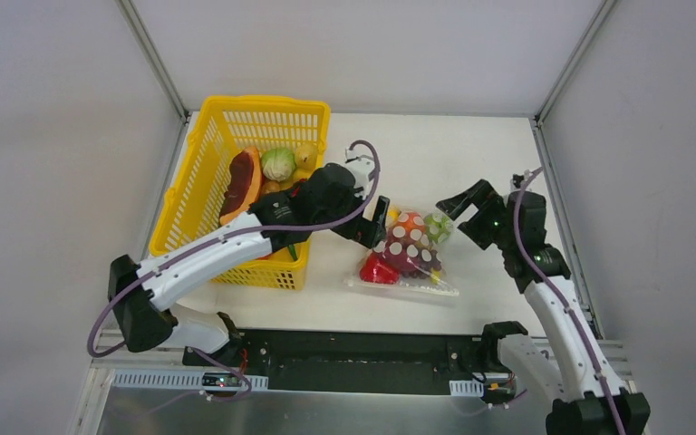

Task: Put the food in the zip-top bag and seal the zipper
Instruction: Move the zipper food storage bag to the center of the board, then reset both arms

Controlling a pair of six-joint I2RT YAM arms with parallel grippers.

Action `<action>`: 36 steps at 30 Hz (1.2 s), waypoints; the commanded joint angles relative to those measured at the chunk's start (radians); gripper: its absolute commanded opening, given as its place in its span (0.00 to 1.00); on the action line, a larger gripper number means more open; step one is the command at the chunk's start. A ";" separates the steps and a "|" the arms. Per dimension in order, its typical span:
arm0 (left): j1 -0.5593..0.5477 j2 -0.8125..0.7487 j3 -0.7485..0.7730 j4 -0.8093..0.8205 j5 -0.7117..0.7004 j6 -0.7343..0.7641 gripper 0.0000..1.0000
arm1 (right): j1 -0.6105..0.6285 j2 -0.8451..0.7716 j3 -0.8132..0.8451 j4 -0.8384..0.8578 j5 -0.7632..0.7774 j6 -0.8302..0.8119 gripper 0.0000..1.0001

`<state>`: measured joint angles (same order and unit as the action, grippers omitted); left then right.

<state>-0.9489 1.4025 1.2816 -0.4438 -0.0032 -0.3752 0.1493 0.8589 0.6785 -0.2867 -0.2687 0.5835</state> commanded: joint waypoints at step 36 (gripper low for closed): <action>0.740 -0.751 -0.133 -0.257 -0.173 0.000 0.99 | 0.001 -0.109 0.244 0.000 0.105 -0.308 1.00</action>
<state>-0.2146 0.7261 1.1538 -0.7185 -0.1432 -0.2588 0.1493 0.7624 0.8661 -0.2863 -0.1459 0.2970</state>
